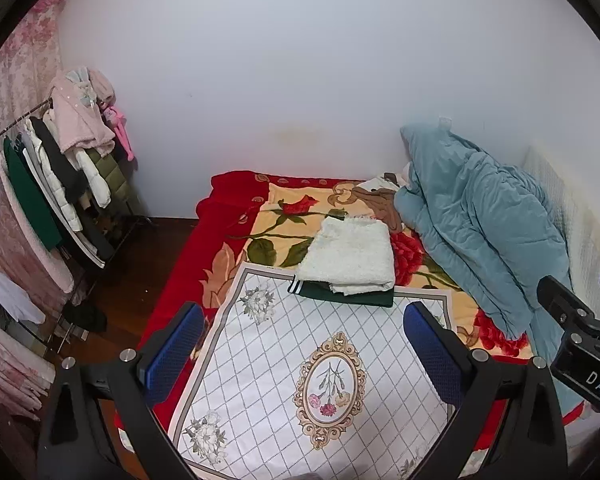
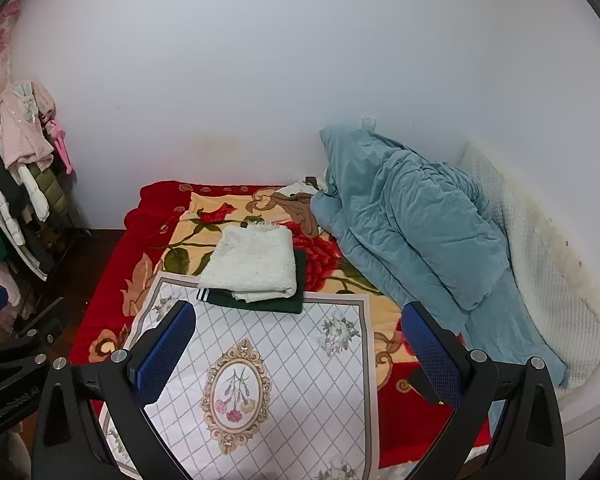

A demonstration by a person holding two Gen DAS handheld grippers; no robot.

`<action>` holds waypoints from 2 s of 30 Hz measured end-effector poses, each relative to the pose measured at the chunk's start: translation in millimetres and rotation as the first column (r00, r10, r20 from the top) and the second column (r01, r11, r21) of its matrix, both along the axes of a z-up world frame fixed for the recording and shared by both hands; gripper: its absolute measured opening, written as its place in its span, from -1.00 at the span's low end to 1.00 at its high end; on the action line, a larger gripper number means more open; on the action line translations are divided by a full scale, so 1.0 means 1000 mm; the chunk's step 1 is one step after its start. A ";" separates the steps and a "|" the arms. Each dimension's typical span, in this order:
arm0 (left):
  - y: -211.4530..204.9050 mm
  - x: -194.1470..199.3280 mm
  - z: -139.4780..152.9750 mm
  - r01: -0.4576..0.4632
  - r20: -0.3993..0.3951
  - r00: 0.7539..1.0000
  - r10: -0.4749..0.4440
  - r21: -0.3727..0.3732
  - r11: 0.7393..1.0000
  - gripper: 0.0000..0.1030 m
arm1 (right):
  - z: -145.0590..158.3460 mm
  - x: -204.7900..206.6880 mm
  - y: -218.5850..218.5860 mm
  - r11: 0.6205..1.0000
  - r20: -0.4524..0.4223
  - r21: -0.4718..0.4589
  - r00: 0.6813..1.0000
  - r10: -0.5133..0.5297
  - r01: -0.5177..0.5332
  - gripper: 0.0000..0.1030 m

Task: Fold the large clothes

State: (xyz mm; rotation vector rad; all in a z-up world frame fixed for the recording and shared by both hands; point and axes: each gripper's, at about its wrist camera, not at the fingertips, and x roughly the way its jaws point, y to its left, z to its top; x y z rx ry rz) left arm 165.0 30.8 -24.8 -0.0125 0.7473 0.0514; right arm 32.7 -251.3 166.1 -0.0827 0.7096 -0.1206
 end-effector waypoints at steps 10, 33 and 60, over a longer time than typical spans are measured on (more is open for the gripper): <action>-0.001 -0.004 0.004 -0.001 0.009 1.000 0.001 -0.004 1.000 0.98 | 0.003 -0.002 -0.002 1.000 0.009 -0.008 1.000 0.011 -0.011 1.00; -0.007 -0.018 0.021 -0.017 0.044 0.999 0.017 -0.011 1.000 0.98 | 0.007 -0.007 -0.007 1.000 0.018 -0.006 1.000 0.011 -0.011 1.00; -0.009 -0.026 0.026 -0.012 0.053 0.999 0.013 -0.013 1.000 0.99 | 0.017 -0.023 -0.017 1.000 0.041 -0.009 0.999 -0.013 0.014 1.00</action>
